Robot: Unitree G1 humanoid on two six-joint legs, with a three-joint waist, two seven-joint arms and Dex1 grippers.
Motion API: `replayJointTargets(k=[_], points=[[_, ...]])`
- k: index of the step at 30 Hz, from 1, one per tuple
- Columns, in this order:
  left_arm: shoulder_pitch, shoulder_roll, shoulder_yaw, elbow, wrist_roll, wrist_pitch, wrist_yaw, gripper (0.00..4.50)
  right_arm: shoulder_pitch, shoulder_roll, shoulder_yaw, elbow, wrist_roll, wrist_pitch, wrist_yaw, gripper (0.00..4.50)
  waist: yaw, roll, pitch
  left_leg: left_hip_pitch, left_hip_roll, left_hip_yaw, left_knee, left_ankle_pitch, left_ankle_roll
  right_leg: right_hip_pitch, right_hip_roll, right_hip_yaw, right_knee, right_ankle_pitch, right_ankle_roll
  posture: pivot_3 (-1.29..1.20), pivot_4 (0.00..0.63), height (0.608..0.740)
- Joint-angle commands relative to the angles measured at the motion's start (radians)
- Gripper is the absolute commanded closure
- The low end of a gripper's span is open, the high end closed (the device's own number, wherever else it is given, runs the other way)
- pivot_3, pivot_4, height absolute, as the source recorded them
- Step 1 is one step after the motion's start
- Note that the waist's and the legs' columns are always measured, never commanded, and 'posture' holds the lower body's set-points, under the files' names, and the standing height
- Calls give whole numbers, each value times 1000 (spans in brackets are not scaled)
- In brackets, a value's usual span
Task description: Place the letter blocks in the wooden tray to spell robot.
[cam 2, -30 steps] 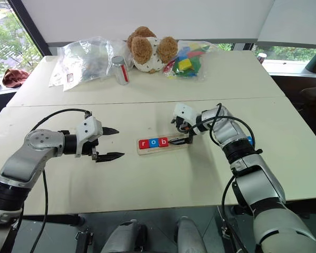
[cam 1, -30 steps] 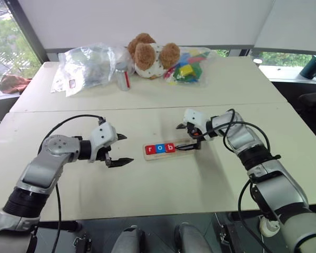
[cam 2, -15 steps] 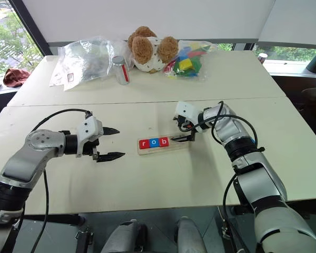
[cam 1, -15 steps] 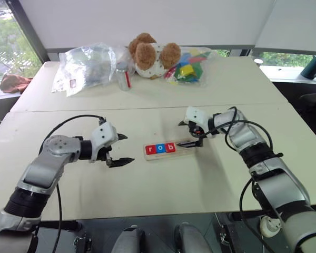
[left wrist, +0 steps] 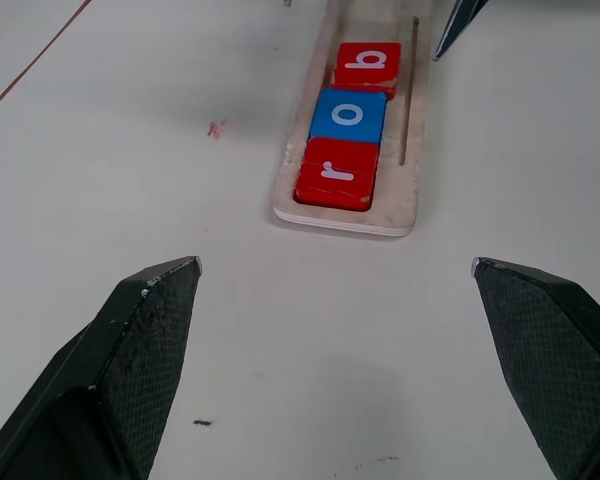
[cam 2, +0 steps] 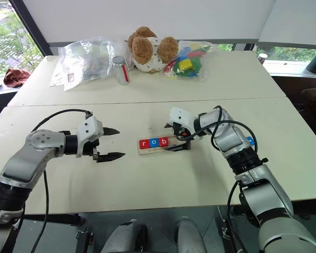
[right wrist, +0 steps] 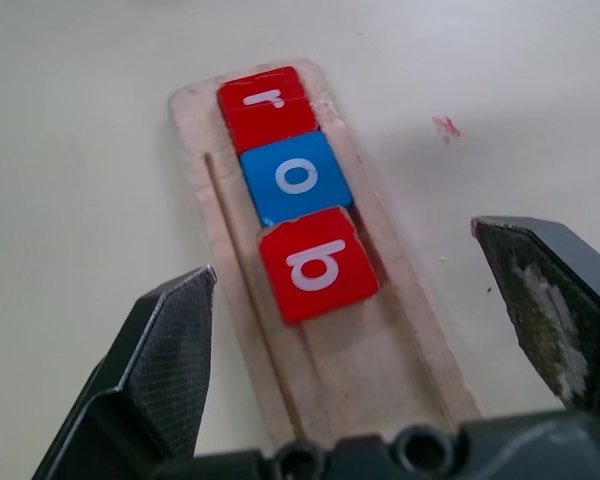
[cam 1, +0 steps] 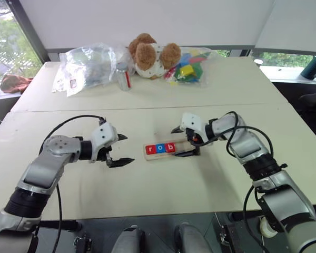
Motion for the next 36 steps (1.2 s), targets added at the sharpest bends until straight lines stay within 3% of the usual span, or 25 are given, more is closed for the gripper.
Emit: replayJointTargets(k=[1,14,20,24,26,31,36], points=[[-7,2,17,-15,-6,-9,0,0,-45,13,0,45,-21,-48,-32,27,0,0,0,0,0,0,0,0,0,0,0,0,0,0,0,0,150,740],[10,0,20,-31,-7,-3,12,0,-72,30,-5,99,-28,-89,-32,27,-1,0,0,0,0,0,0,0,0,0,0,0,0,0,0,0,150,740],[11,9,28,-47,-18,5,9,0,-29,-39,-94,-97,73,105,18,27,2,0,0,0,0,0,0,0,0,0,0,0,0,0,0,0,150,740],[8,16,69,-85,-78,41,-6,0,-24,-81,-263,-235,136,370,-131,27,5,0,0,-1,0,0,0,0,0,0,-1,0,0,0,0,0,150,740],[-9,14,85,-103,-119,72,-15,0,0,-63,-368,-309,125,516,-293,27,4,0,0,-1,0,-1,0,0,0,0,-1,0,0,0,0,0,150,740],[-72,7,69,-124,-171,114,-44,0,115,52,-517,-477,69,762,-643,27,3,0,0,-1,0,-1,-1,0,0,0,-1,0,0,0,0,0,150,740],[-138,-16,33,-68,-153,92,-59,0,204,198,-558,-539,51,833,-857,27,-1,0,-1,-1,0,1,-1,0,0,-1,0,2,2,0,0,0,150,740]])
